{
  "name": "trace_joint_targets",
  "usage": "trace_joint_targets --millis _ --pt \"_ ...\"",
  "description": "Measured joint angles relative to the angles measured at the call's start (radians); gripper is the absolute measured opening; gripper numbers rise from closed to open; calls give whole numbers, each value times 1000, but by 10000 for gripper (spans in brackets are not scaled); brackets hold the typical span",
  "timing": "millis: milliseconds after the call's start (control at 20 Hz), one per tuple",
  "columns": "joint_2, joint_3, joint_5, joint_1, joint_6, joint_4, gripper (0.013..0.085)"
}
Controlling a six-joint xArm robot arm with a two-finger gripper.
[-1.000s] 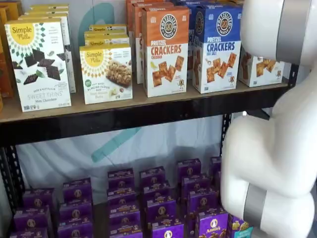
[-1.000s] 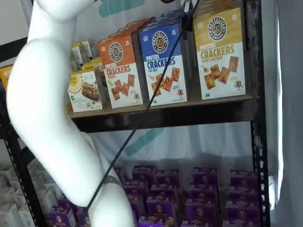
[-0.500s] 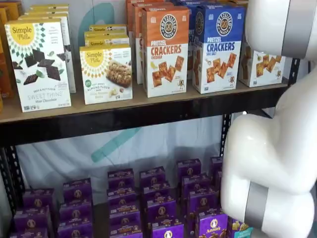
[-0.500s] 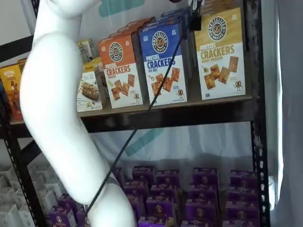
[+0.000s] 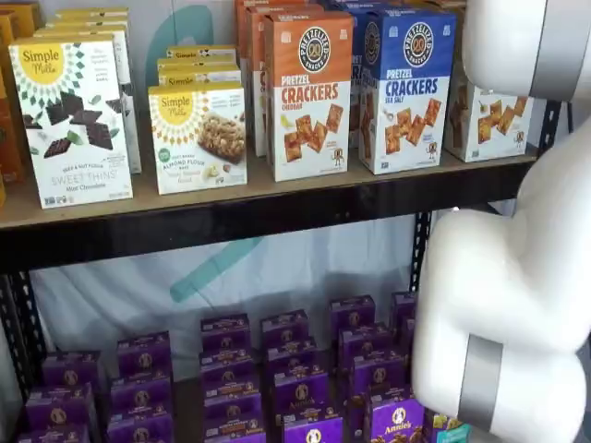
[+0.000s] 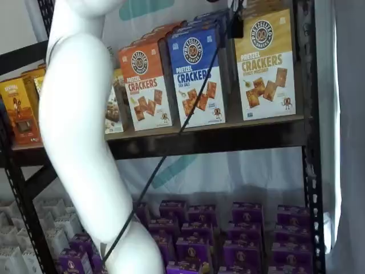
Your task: Retrieve the yellow and white box located on the top shelf, the sixth one from the left
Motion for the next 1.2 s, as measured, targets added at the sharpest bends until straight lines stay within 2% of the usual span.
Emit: trace_joint_targets --millis 150,500,650,1200 --pt "26 -31 18 13 6 -33 850" --pt "62 -54 4 24 4 -54 850" --pt "93 -98 45 33 10 -93 850" --pt "145 -190 131 44 19 -159 850"
